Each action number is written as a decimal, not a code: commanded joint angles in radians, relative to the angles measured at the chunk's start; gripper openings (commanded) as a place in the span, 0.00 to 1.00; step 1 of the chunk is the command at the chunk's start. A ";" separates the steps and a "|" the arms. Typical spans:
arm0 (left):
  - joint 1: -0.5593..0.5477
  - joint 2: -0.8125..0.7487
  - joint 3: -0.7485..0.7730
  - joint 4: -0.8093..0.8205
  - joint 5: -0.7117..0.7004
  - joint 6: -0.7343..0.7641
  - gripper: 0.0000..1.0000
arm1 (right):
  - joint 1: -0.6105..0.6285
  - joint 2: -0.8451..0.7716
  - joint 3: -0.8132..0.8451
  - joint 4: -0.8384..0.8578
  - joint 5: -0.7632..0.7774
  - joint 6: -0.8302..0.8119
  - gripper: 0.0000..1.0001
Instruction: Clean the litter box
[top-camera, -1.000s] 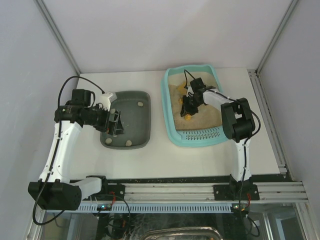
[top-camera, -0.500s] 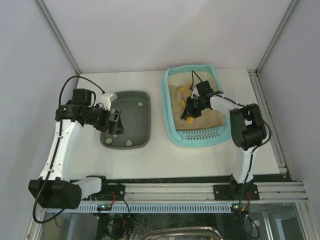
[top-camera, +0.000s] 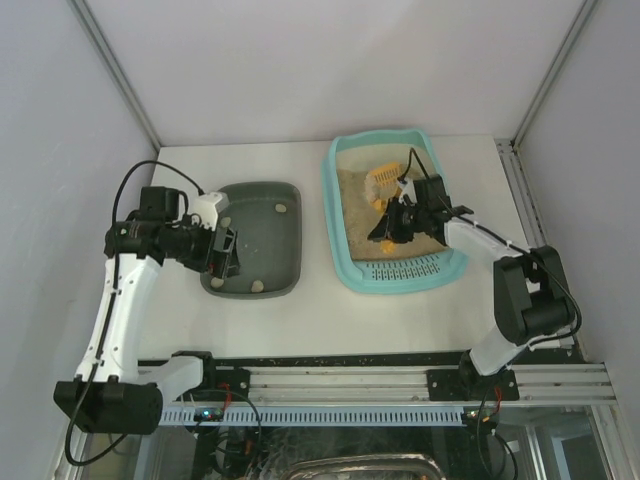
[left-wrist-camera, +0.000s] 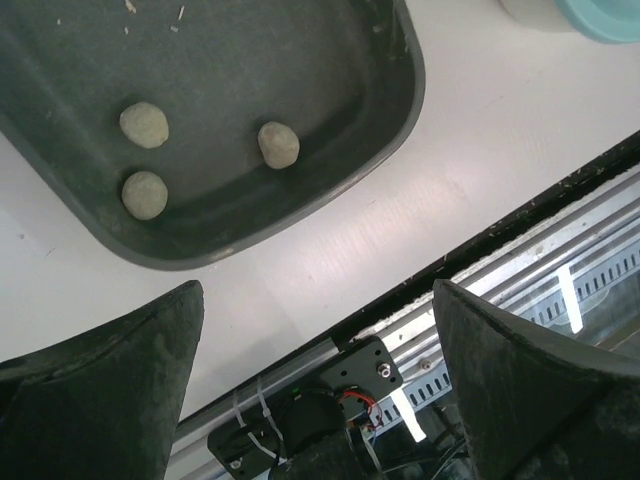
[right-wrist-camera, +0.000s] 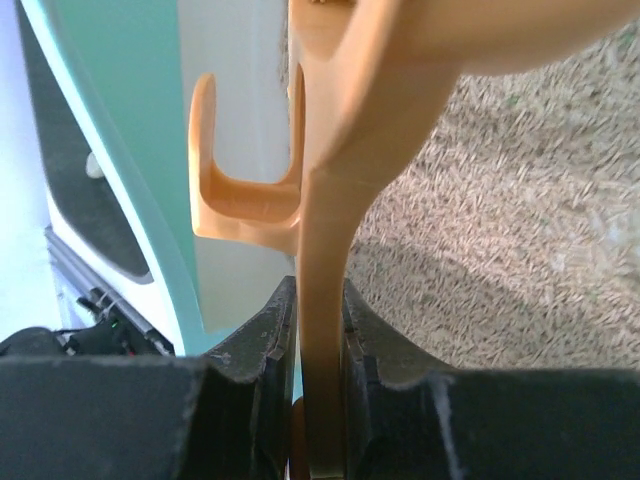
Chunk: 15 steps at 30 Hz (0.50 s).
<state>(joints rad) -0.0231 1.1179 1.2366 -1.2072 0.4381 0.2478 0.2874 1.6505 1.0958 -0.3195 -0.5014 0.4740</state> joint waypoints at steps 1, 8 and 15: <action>0.001 -0.079 -0.057 -0.008 -0.060 0.007 1.00 | -0.031 -0.131 -0.164 0.302 -0.160 0.164 0.00; 0.000 -0.176 -0.097 0.046 -0.043 -0.015 1.00 | -0.054 -0.283 -0.498 0.876 -0.373 0.482 0.00; 0.000 -0.193 -0.121 0.073 -0.065 -0.020 1.00 | -0.120 -0.236 -0.748 1.679 -0.486 1.039 0.00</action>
<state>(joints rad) -0.0231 0.9306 1.1358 -1.1824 0.3824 0.2417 0.2050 1.3949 0.4267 0.7311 -0.8982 1.1477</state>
